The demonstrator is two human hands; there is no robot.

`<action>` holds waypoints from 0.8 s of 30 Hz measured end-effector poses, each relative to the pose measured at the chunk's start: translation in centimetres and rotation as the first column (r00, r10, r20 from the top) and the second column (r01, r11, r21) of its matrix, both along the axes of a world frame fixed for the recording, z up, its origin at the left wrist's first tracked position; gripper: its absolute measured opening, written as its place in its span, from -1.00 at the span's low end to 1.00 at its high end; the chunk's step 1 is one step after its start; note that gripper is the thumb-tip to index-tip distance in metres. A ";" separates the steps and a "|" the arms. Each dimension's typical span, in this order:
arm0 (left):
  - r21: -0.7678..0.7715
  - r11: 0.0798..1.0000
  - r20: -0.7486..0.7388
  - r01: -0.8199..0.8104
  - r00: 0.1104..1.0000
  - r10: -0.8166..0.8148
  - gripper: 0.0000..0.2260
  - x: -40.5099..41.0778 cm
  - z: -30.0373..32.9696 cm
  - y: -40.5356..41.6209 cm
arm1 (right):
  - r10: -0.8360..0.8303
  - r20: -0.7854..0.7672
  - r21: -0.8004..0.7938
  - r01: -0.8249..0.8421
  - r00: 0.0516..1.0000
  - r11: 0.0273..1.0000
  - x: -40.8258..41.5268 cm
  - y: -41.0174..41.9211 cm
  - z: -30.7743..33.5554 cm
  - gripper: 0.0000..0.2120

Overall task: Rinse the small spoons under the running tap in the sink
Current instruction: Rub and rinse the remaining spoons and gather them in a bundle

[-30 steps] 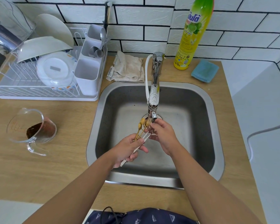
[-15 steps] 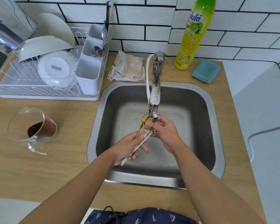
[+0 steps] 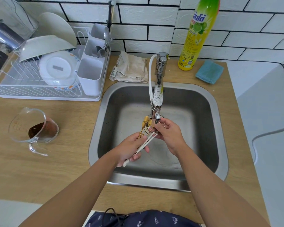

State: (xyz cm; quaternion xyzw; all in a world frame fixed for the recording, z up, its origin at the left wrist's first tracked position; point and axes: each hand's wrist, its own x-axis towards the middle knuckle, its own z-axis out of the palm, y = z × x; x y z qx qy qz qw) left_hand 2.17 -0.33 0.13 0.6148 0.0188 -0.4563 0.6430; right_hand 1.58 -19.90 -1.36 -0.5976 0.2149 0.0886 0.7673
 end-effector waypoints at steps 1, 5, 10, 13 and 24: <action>-0.005 1.000 -0.010 -0.007 1.000 0.007 -0.80 0.0 0.0 0.1 | 0.002 0.001 0.012 -0.002 1.000 1.000 0.0 -0.1 0.1 -0.83; 0.004 1.000 -0.021 -0.013 1.000 0.013 -0.70 -0.1 0.4 0.0 | 0.004 0.015 0.046 -0.005 1.000 0.999 0.2 -0.2 0.5 -0.92; 0.091 0.995 0.068 0.036 0.997 -0.042 -0.76 -0.4 0.5 -0.3 | -0.004 -0.012 -0.072 0.004 1.000 0.997 0.2 1.0 0.6 -0.77; 0.101 0.995 0.049 0.001 0.999 -0.006 -0.78 -0.5 0.5 -0.1 | 0.006 -0.027 -0.089 -0.009 1.000 0.996 0.3 1.6 0.4 -0.87; 0.094 0.995 0.022 0.044 0.999 -0.046 -0.67 -0.5 0.9 -0.2 | 0.064 -0.066 -0.076 -0.069 0.996 0.995 0.5 2.0 1.1 -0.90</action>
